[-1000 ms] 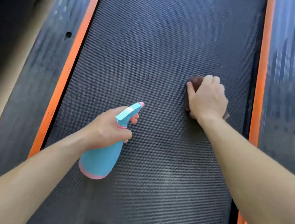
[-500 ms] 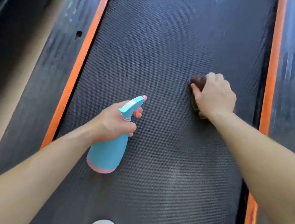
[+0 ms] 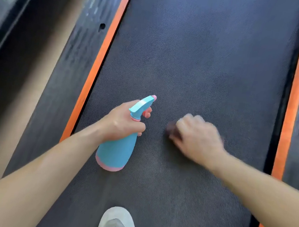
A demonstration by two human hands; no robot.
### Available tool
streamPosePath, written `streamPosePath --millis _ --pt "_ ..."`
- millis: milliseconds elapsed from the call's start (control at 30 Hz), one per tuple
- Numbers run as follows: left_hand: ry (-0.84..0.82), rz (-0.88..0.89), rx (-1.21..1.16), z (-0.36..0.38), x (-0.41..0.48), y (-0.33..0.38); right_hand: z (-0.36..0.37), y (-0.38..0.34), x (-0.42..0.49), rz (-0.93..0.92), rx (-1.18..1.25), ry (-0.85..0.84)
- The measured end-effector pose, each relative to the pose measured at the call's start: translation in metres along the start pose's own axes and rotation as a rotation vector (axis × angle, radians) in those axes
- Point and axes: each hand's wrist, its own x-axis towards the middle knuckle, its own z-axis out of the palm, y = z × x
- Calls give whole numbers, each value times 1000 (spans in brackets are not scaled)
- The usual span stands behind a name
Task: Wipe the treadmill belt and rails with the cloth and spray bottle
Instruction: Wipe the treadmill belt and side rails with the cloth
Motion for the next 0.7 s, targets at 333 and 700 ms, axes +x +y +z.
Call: streamPosePath --millis 333,700 --pt "56 -74 12 -24 -23 -19 4 -45 54 264 102 102" --pt "27 -84 -18 -19 -44 -39 -7 13 94 296 78 101"
